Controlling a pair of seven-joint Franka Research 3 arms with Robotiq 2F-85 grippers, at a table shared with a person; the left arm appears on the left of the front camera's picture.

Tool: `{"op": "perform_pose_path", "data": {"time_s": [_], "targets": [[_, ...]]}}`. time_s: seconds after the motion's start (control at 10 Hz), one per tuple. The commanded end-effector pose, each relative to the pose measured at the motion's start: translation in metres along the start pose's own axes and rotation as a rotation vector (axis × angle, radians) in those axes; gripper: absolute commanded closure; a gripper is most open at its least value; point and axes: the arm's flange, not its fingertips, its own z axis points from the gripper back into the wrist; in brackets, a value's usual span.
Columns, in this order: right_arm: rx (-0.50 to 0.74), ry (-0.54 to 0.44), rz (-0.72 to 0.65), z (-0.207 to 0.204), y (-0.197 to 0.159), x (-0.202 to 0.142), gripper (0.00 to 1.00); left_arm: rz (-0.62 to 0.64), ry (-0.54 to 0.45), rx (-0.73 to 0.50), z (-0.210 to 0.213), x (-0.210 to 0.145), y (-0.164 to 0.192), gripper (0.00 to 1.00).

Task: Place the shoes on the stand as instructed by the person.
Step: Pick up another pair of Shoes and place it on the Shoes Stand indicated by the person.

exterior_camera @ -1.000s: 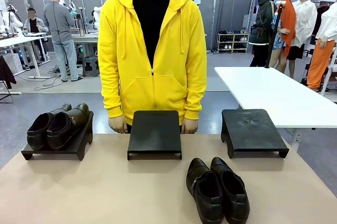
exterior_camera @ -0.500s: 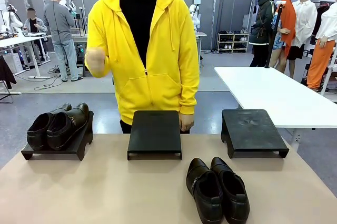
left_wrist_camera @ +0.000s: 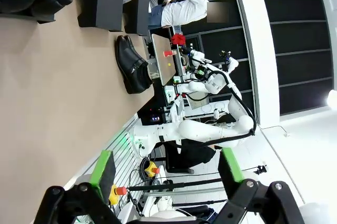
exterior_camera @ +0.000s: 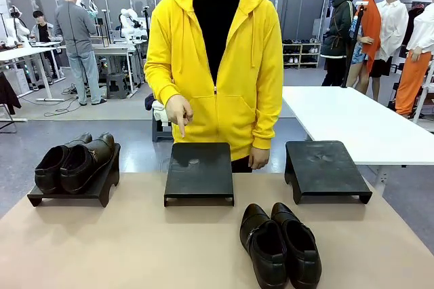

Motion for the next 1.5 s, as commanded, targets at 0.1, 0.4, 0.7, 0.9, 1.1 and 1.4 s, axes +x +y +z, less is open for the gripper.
{"op": "perform_pose_path", "data": {"time_s": [0.1, 0.4, 0.7, 0.9, 1.1, 1.4], "targets": [[0.000, 0.000, 0.000, 0.000, 0.000, 0.000, 0.00, -0.014, -0.012, 0.000, -0.003, -0.003, -0.002, 0.00], [0.127, -0.049, 0.329, 0.020, 0.061, 0.011, 0.00, -0.014, -0.012, 0.000, -0.003, -0.003, -0.002, 0.00], [0.102, 0.001, 0.324, 0.014, 0.059, 0.017, 0.00, -0.014, -0.012, 0.000, -0.003, -0.003, -0.002, 0.00], [0.116, -0.008, 0.337, 0.017, 0.077, 0.018, 0.00, -0.014, -0.012, 0.000, -0.003, -0.003, -0.002, 0.00], [0.116, -0.008, 0.337, 0.017, 0.077, 0.018, 0.00, -0.014, -0.012, 0.000, -0.003, -0.003, -0.002, 0.00], [0.116, -0.008, 0.337, 0.017, 0.077, 0.018, 0.00, -0.014, -0.012, 0.000, -0.003, -0.003, -0.002, 0.00]]}}
